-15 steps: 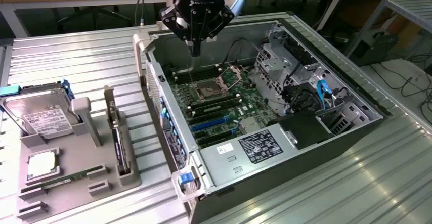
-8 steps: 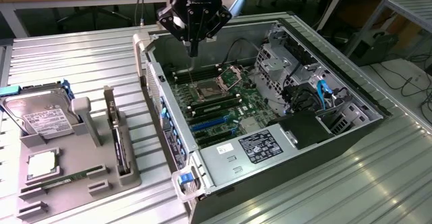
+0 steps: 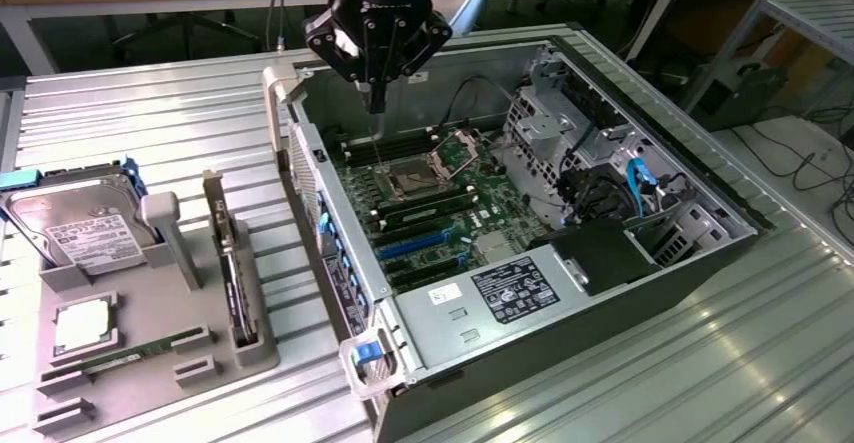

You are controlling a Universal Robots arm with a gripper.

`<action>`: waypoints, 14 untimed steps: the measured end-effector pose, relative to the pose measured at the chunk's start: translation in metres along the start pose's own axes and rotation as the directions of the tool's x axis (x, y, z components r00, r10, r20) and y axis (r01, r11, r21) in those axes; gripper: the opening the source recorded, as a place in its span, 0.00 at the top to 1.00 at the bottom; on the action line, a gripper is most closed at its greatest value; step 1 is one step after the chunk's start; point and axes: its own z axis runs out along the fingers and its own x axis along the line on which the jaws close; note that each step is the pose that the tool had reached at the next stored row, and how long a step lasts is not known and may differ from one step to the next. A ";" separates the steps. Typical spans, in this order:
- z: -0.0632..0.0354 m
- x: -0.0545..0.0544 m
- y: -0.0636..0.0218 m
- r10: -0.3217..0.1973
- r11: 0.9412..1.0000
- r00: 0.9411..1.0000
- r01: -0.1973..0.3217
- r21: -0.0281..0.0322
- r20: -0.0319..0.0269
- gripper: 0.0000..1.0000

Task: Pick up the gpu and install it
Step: 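Reach for the gpu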

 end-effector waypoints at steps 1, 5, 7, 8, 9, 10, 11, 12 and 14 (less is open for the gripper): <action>0.0000 0.001 0.0000 0.000 1.000 1.000 0.000 0.000 0.000 0.89; -0.0001 0.003 -0.0003 0.000 1.000 1.000 0.000 0.000 0.000 0.89; -0.0001 0.005 -0.0004 0.000 1.000 1.000 0.000 0.000 0.000 0.89; -0.0002 0.005 -0.0004 0.000 1.000 1.000 0.000 0.000 0.000 0.89; -0.0002 0.006 -0.0005 0.000 1.000 1.000 0.000 0.000 0.000 0.89; -0.0002 0.007 -0.0005 0.000 1.000 1.000 0.000 0.000 0.000 0.89; -0.0002 0.007 -0.0006 0.000 1.000 1.000 0.000 0.000 0.000 0.89; -0.0003 0.008 -0.0006 0.000 1.000 1.000 0.000 0.000 0.000 0.89; -0.0003 0.010 -0.0007 0.000 1.000 1.000 0.000 0.000 0.000 0.89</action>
